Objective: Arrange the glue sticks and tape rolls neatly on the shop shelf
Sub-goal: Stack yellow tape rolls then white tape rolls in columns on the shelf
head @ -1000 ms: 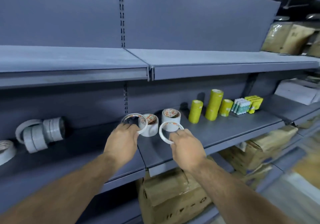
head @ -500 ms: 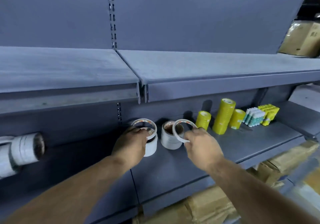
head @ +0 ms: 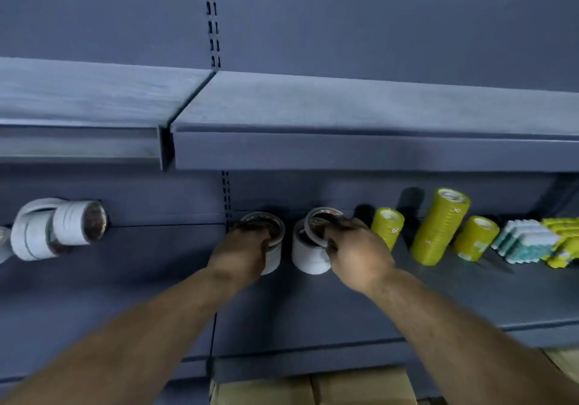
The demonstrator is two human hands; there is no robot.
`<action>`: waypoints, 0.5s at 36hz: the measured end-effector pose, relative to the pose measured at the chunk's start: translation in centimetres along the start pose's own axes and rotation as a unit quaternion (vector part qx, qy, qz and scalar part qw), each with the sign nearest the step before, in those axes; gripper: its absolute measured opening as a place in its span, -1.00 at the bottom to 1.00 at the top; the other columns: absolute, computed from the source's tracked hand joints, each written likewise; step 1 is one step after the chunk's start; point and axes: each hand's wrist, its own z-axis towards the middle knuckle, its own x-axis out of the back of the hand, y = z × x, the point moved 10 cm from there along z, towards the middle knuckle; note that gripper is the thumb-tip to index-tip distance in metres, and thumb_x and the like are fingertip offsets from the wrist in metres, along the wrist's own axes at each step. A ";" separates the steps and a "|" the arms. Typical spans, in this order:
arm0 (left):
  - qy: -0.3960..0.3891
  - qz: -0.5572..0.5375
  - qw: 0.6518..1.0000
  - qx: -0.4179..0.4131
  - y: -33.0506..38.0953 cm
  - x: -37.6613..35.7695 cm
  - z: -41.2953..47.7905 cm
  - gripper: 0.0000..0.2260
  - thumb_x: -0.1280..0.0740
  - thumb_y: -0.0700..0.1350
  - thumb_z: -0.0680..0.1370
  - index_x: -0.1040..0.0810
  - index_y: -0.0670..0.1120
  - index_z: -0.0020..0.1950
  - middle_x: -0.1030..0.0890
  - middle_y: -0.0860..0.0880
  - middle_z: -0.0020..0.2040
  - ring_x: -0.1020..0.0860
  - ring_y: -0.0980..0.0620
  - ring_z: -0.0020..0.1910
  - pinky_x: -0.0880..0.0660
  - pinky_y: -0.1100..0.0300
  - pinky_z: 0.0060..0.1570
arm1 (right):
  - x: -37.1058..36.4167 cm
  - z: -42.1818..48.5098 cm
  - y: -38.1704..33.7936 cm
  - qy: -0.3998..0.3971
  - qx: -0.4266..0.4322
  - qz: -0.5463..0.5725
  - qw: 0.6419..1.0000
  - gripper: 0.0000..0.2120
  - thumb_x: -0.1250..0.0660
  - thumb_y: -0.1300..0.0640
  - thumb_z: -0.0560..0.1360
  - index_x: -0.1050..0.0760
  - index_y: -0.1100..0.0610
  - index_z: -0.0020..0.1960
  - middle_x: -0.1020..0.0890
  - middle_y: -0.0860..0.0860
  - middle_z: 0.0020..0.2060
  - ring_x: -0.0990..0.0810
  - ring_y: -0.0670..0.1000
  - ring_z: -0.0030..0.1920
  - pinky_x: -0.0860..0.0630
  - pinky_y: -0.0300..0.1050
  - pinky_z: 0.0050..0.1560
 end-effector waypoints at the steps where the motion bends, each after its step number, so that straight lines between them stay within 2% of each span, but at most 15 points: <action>1: 0.003 -0.002 1.000 0.004 0.3 0.0 0.0 -0.71 -0.15 -0.11 0.65 -0.55 0.03 0.31 -0.58 -0.03 0.29 -0.55 -0.08 0.20 -0.48 0.15 0.12 | -0.1 0.0 0.3 -0.002 0.004 0.005 1.000 -0.61 -0.29 0.15 0.55 -0.53 0.00 0.37 -0.56 0.03 0.34 -0.47 0.17 0.30 -0.44 -0.10 0.19; 3: 0.015 -0.002 1.000 0.010 1.0 0.2 -0.2 -0.70 -0.14 -0.16 0.65 -0.58 -0.03 0.27 -0.61 -0.04 0.24 -0.56 -0.06 0.17 -0.47 0.19 0.10 | 0.1 -0.1 0.6 0.008 0.014 0.016 1.000 -0.65 -0.33 0.18 0.52 -0.58 0.06 0.30 -0.60 0.07 0.29 -0.52 0.22 0.25 -0.48 -0.06 0.17; 6: 0.015 0.004 0.999 0.034 0.8 0.0 -0.4 -0.70 -0.14 -0.17 0.65 -0.58 -0.05 0.30 -0.61 -0.03 0.25 -0.57 -0.04 0.18 -0.43 0.22 0.07 | 0.2 -0.2 0.9 0.021 0.022 0.027 0.999 -0.80 -0.46 0.26 0.40 -0.63 0.15 0.03 -0.68 0.14 0.05 -0.62 0.28 0.03 -0.56 0.01 -0.05; 7: 0.014 0.005 0.999 0.041 0.6 -0.3 -0.4 -0.69 -0.15 -0.16 0.65 -0.57 -0.03 0.32 -0.60 -0.02 0.26 -0.57 -0.04 0.19 -0.45 0.20 0.08 | 0.2 -0.2 0.9 0.019 0.026 0.026 0.999 -0.81 -0.46 0.25 0.40 -0.63 0.16 0.01 -0.68 0.14 0.05 -0.62 0.28 0.03 -0.56 0.02 -0.06; 10: 0.012 0.000 0.998 0.058 -0.3 -0.8 -0.6 -0.72 -0.20 -0.17 0.62 -0.57 0.00 0.28 -0.62 -0.02 0.22 -0.59 -0.05 0.12 -0.50 0.17 -0.01 | 0.4 -0.2 0.8 0.013 0.029 0.023 0.999 -0.80 -0.37 0.20 0.51 -0.60 0.16 0.12 -0.63 0.13 0.17 -0.55 0.25 0.18 -0.50 0.00 0.08; 13: 0.018 0.008 0.997 0.071 -0.8 -0.9 -0.8 -0.78 -0.22 -0.18 0.61 -0.59 0.00 0.17 -0.63 -0.02 0.14 -0.59 -0.04 0.04 -0.40 0.21 -0.16 | 0.7 0.0 0.8 0.012 0.022 0.029 0.999 -0.79 -0.33 0.18 0.54 -0.59 0.15 0.16 -0.61 0.12 0.20 -0.53 0.22 0.23 -0.47 -0.02 0.12; 18: 0.016 -0.014 0.997 0.072 -1.4 -0.9 -0.7 -0.79 -0.15 -0.13 0.63 -0.59 0.00 0.07 -0.63 -0.02 0.06 -0.55 -0.01 -0.10 -0.38 0.19 -0.21 | 0.1 0.8 0.5 -0.032 0.012 0.003 0.999 -0.71 -0.21 0.12 0.61 -0.49 0.03 0.32 -0.50 0.01 0.35 -0.41 0.09 0.35 -0.38 -0.10 0.23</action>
